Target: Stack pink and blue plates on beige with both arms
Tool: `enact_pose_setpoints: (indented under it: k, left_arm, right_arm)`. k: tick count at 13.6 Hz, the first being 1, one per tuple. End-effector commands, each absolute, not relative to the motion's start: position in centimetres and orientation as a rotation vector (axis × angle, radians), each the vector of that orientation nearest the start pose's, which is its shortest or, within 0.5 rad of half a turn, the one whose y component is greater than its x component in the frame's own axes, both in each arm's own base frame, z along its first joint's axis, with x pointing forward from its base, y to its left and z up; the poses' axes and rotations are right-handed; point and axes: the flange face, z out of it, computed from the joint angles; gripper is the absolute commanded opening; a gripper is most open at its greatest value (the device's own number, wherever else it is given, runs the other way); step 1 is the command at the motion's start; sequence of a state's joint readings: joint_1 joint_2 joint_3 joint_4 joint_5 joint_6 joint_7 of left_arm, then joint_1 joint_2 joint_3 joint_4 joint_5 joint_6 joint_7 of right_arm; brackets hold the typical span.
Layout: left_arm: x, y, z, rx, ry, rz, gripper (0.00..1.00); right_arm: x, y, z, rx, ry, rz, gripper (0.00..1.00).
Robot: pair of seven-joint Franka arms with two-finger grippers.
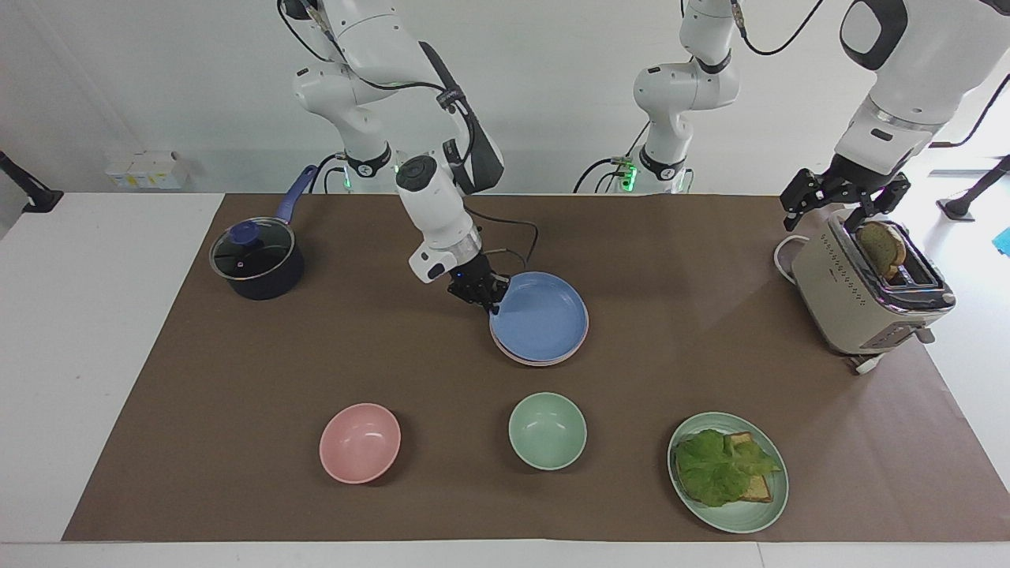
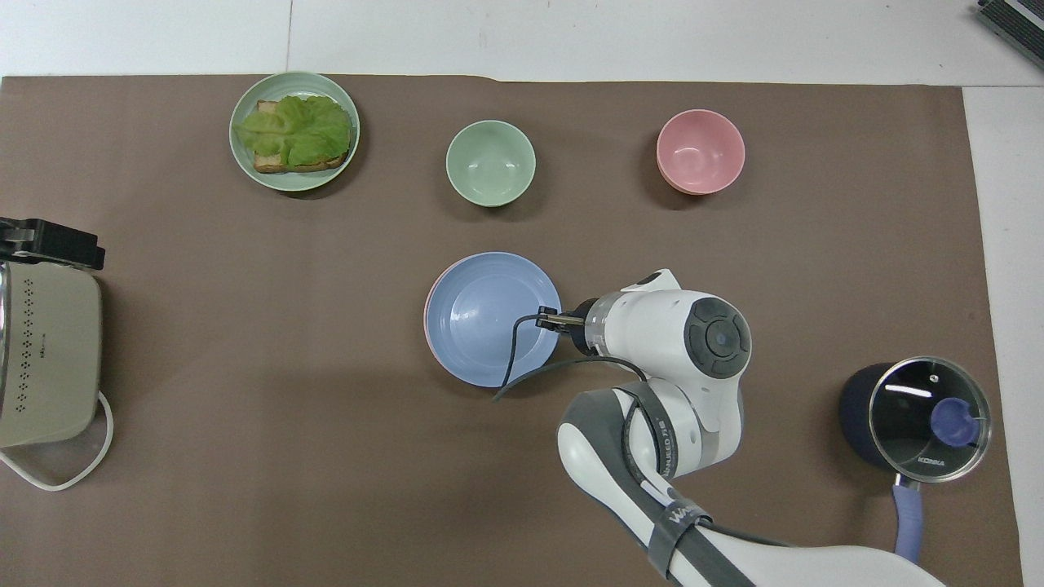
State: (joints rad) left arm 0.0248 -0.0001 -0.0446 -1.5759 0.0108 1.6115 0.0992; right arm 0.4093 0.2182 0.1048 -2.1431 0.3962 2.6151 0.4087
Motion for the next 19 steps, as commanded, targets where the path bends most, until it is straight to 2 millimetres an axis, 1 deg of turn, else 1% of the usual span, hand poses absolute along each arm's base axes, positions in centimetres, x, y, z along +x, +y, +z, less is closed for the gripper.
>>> enact_pose_setpoints:
  k: [1,2,4,6,7,8,9,11,13,14,17,19]
  left_arm:
    - [55.6,-0.7,62.7,-3.106,0.196,-0.041,1.0]
    - [55.6,-0.7,62.7,-3.106,0.196,-0.041,1.0]
    - [55.6,-0.7,62.7,-3.106,0.196,-0.041,1.0]
    - [55.6,-0.7,62.7,-3.106,0.196,-0.041,1.0]
    - [55.6,-0.7,62.7,-3.106,0.196,-0.041,1.0]
    - [55.6,-0.7,62.7,-3.106,0.196,-0.041,1.0]
    - [55.6,-0.7,62.7,-3.106,0.196,-0.041,1.0]
    - [55.6,-0.7,62.7,-3.106,0.196,-0.041,1.0]
    - [55.6,-0.7,62.7,-3.106,0.196,-0.041,1.0]
    - [55.6,-0.7,62.7,-3.106,0.196,-0.041,1.0]
    - [55.6,-0.7,62.7,-3.106,0.196,-0.041,1.0]
    - [55.6,-0.7,62.7,-3.106,0.196,-0.041,1.0]
  right_arm:
    - [52.5,28.4,33.1,-2.755,0.317,-0.189,0.57]
    - [52.8,28.4,33.1,-2.745,0.327,-0.214,0.71]
    - [53.1,28.5,34.4,-2.73,0.333,-0.234,1.0]
    - [52.8,27.5,36.0,-2.73,0.343,-0.214,1.0]
    - [52.8,26.6,37.2,-2.737,0.347,-0.186,1.0]
    - [53.1,24.6,38.7,-2.739,0.373,-0.176,1.0]
    - [53.5,22.2,40.1,-2.762,0.387,-0.176,1.0]
    - [53.9,17.8,42.2,-2.851,0.369,-0.19,1.0]
    - [53.6,14.6,44.3,-2.963,0.327,-0.211,1.0]
    - [53.6,12.2,45.4,-3.006,0.334,-0.23,1.0]
    - [53.1,5.0,49.8,-3.061,0.304,-0.243,1.0]
    - [53.0,1.3,54.0,-3.076,0.338,-0.193,1.0]
